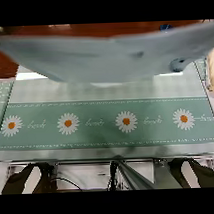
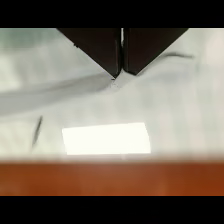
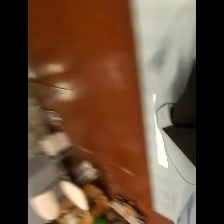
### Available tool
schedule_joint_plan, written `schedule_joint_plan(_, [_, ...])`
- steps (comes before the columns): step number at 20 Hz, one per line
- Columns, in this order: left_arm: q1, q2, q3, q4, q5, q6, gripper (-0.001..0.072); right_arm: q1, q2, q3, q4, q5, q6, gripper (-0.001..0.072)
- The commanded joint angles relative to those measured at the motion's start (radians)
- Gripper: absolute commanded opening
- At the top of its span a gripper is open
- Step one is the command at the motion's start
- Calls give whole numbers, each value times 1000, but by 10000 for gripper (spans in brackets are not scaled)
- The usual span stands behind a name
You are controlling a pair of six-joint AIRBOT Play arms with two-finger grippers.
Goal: Fold the shirts.
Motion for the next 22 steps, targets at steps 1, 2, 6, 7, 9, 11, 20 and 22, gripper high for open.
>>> schedule_joint_plan(1, [65, 115, 330, 13, 51, -62, 22, 2, 58, 382, -204, -19, 223, 15])
schedule_joint_plan(2, [76, 122, 416, 42, 27, -124, 22, 2, 58, 474, -269, -1, 282, 15])
schedule_joint_plan(6, [77, 123, 689, 149, -288, -290, 22, 2, 59, 776, -539, 284, 439, 15])
schedule_joint_plan(7, [76, 123, 734, 172, -364, -313, 22, 3, 58, 830, -593, 379, 457, 15])
schedule_joint_plan(9, [69, 123, 790, 216, -503, -333, 22, 12, 59, 892, -656, 530, 459, 15])
schedule_joint_plan(11, [48, 118, 786, 252, -629, -344, 22, 34, 53, 898, -715, 666, 457, 15])
schedule_joint_plan(20, [-10, 186, -125, 286, -511, -183, 22, 36, -25, 246, -755, 681, 314, 14])
schedule_joint_plan(22, [-29, 144, -323, 283, -294, -159, 22, 36, -104, 100, -701, 489, 308, 14])
